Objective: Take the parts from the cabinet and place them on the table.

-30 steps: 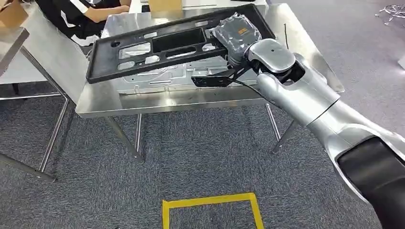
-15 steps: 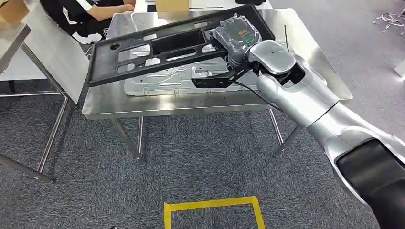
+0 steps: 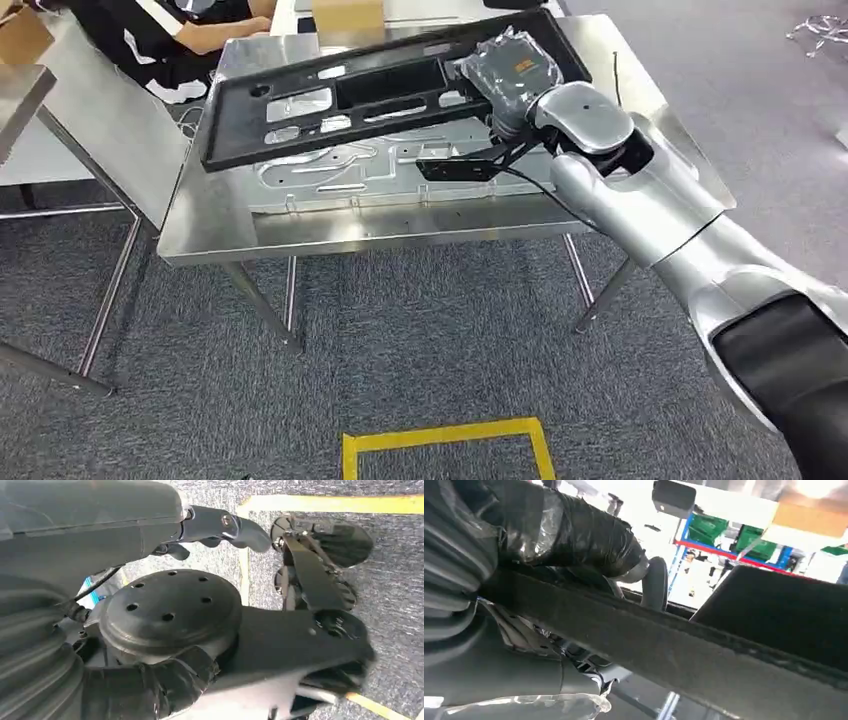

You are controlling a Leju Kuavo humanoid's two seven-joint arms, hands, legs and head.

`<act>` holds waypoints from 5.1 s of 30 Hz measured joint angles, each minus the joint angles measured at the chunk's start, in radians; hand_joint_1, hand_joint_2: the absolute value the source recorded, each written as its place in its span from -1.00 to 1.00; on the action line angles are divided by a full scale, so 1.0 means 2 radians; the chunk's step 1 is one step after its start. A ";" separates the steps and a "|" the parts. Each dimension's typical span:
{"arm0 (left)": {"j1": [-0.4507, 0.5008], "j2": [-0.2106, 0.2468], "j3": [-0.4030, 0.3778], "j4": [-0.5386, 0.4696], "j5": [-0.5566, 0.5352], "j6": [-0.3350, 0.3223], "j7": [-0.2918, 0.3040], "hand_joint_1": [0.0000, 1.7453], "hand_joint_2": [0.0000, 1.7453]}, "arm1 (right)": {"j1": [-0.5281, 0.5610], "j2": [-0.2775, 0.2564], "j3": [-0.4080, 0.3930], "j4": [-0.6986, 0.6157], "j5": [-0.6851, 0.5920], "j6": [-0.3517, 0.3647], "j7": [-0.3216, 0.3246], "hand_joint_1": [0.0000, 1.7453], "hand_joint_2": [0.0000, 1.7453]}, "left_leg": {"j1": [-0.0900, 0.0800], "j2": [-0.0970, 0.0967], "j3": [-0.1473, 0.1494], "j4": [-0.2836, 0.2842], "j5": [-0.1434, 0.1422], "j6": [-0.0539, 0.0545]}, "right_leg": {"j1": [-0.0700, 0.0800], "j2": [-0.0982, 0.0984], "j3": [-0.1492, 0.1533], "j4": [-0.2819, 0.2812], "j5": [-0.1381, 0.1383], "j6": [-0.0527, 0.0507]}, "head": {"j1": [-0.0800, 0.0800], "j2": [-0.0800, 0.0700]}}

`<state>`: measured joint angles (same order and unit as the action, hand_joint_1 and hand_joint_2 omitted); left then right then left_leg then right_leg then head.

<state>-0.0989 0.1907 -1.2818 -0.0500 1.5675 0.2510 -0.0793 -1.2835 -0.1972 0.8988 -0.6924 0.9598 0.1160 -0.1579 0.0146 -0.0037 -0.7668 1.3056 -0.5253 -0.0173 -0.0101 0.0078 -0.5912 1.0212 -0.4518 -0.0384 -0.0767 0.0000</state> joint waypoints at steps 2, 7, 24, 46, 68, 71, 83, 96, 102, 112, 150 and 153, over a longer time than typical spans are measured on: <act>0.000 0.000 -0.001 0.000 0.000 0.000 -0.002 -1.00 1.00 | 0.001 0.000 0.000 0.000 0.000 0.000 0.000 1.00 1.00 | 0.003 0.000 0.027 -0.068 0.048 -0.001 | -0.001 0.001 0.009 0.002 -0.008 0.004 | 0.000 0.000; -0.001 0.000 -0.005 0.000 0.000 0.000 -0.003 -1.00 1.00 | -0.001 0.001 -0.009 0.000 0.003 0.000 0.000 1.00 1.00 | -0.004 0.001 0.064 -0.146 0.058 0.010 | 0.000 0.001 0.015 0.005 -0.015 0.018 | 0.000 0.000; -0.003 -0.001 -0.007 0.000 0.000 0.000 -0.004 -1.00 1.00 | 0.005 0.001 -0.018 0.000 0.010 -0.001 -0.002 1.00 1.00 | -0.007 -0.001 0.125 -0.149 0.013 0.008 | 0.004 -0.001 -0.029 0.001 0.026 0.002 | 0.003 0.000; -0.001 0.003 -0.008 0.000 0.000 -0.003 -0.002 -1.00 1.00 | 0.020 -0.001 -0.026 0.001 0.013 -0.002 -0.003 1.00 1.00 | -0.006 0.000 0.109 -0.168 0.043 0.029 | -0.004 0.001 -0.074 0.144 -0.053 0.025 | 0.004 0.000; -0.004 0.009 -0.018 0.000 0.000 0.002 -0.004 -1.00 1.00 | 0.109 0.009 -0.043 0.011 0.025 -0.041 -0.010 1.00 1.00 | -0.022 -0.001 0.068 -0.153 0.064 0.038 | 0.003 0.004 0.010 0.000 -0.012 0.004 | 0.005 0.000; -0.003 0.007 -0.019 0.000 0.000 0.003 -0.004 -1.00 1.00 | 0.110 0.010 -0.044 0.012 0.025 -0.041 -0.010 1.00 1.00 | -0.016 0.003 0.091 -0.185 0.074 0.041 | 0.004 0.003 0.014 0.002 -0.019 0.008 | 0.006 0.000; -0.004 0.002 -0.019 0.000 0.000 -0.017 -0.025 -1.00 1.00 | 0.159 0.015 -0.054 0.021 0.019 -0.063 -0.021 1.00 1.00 | -0.004 -0.002 0.100 -0.142 0.023 0.011 | -0.006 -0.002 -0.033 0.022 0.010 0.022 | 0.007 0.000; -0.002 -0.001 -0.007 0.000 0.001 -0.022 -0.037 -1.00 1.00 | 0.206 0.026 -0.071 0.039 0.016 -0.084 -0.031 1.00 1.00 | -0.006 -0.002 0.076 -0.133 0.044 0.014 | 0.000 0.002 -0.010 0.014 -0.004 0.009 | 0.007 0.000; -0.003 0.000 -0.006 0.000 0.001 -0.022 -0.037 -1.00 1.00 | 0.210 0.026 -0.073 0.043 0.015 -0.085 -0.031 -1.00 -1.00 | -0.007 0.000 0.084 -0.155 0.050 0.026 | -0.002 -0.001 -0.021 0.033 -0.020 0.021 | 0.007 0.000; -0.003 -0.003 -0.006 0.000 0.000 -0.021 -0.061 -1.00 -1.00 | 0.244 0.027 -0.102 0.047 0.010 -0.097 -0.034 -1.00 -1.00 | -0.012 -0.002 0.079 -0.137 0.038 0.023 | 0.002 -0.003 -0.015 0.018 -0.004 0.016 | 0.006 0.000; 0.000 -0.003 -0.004 0.000 0.001 -0.038 -0.058 -1.00 -1.00 | 0.189 0.014 -0.124 0.060 0.049 -0.062 -0.039 -1.00 -1.00 | -0.005 -0.001 0.029 -0.032 -0.028 0.003 | -0.001 -0.005 -0.020 0.005 0.016 0.000 | 0.007 0.000; 0.000 -0.003 -0.002 0.000 0.001 -0.038 -0.056 -1.00 -1.00 | 0.186 0.008 -0.123 0.060 0.049 -0.059 -0.039 -1.00 -1.00 | 0.001 0.000 0.039 -0.007 -0.038 -0.002 | -0.002 -0.005 -0.036 0.005 0.029 0.004 | 0.006 0.000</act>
<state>-0.0982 0.1850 -1.2863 -0.0504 1.5690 0.1755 -0.1907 -0.9107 -0.1819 0.6519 -0.5734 1.0574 -0.0019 -0.2361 0.0168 -0.0041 -0.6894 1.2924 -0.6018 -0.0216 -0.0139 -0.0016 -0.6640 1.0314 -0.3935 -0.0301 -0.0637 0.0000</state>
